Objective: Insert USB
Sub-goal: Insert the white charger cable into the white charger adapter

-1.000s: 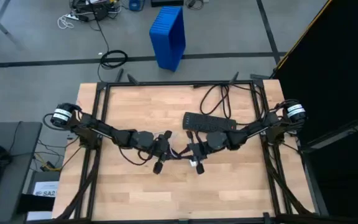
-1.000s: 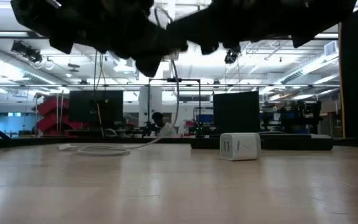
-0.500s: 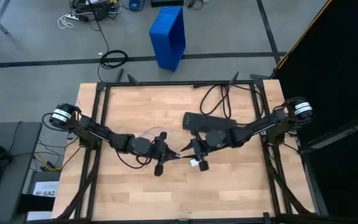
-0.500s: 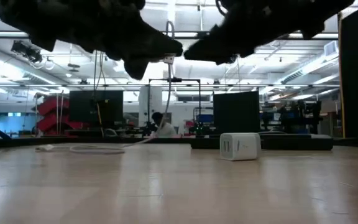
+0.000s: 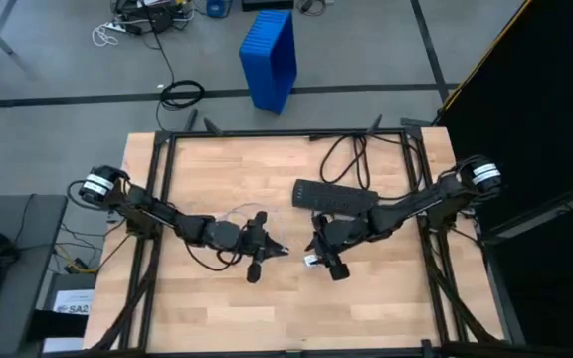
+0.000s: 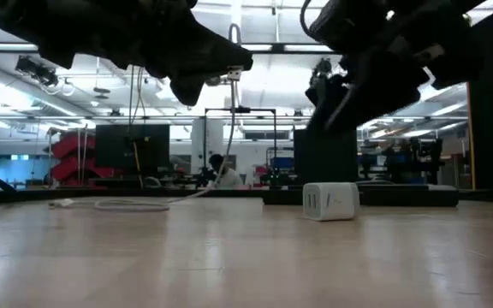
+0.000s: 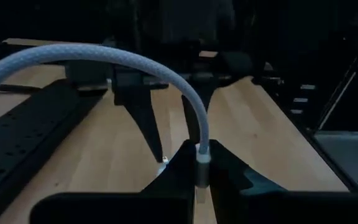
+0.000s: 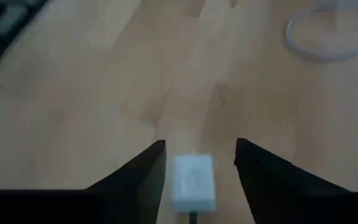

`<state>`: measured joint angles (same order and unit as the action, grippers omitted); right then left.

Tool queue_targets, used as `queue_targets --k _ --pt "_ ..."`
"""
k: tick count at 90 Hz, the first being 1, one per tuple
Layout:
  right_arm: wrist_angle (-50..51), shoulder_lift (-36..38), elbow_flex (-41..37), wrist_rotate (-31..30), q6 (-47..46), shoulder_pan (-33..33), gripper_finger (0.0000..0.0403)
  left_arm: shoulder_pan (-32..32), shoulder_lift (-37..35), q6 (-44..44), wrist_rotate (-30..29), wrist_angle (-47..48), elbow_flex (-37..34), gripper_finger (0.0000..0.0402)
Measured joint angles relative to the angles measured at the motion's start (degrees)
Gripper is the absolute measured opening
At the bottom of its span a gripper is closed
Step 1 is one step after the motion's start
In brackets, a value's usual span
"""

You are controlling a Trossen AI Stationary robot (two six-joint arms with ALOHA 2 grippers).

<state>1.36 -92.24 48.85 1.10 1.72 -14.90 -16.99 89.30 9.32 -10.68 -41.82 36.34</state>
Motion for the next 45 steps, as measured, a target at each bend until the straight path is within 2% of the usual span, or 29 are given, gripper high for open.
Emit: queue_targets --k 28,45 --pt "14.7 -6.7 10.5 0.0 1.8 0.0 0.0209 0.0 0.0 0.0 -0.7 0.5 0.0 0.0003" --pt "16.7 -10.8 12.5 0.2 1.8 0.1 0.0215 0.0 0.0 0.0 -0.9 0.7 0.0 0.0003"
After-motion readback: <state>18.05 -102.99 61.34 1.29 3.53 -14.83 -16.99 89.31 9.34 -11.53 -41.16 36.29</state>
